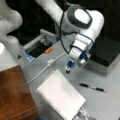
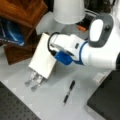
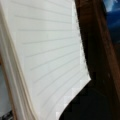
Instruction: Turn off the lamps. Pick up the book. Place the book on the shelf position.
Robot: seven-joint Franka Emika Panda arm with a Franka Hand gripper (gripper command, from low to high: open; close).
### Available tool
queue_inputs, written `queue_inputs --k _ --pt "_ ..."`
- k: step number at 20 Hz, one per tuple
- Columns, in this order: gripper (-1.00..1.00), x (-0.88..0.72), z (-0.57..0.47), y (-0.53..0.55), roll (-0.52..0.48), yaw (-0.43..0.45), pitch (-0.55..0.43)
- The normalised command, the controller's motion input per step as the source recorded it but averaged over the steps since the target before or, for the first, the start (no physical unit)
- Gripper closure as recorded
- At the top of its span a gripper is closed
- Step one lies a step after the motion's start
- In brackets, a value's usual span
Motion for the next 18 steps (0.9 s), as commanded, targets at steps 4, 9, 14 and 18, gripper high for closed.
queue_inputs --k 4,9,14,18 --pt "-1.00 0.21 -0.10 0.09 -0.377 -0.235 -0.067" --pt "-1.00 0.21 -0.16 0.08 -0.418 -0.277 -0.042" --pt "-1.00 0.23 -0.20 0.16 -0.441 -0.209 -0.018" --pt "-1.00 0.25 -0.21 0.19 -0.435 -0.169 -0.021"
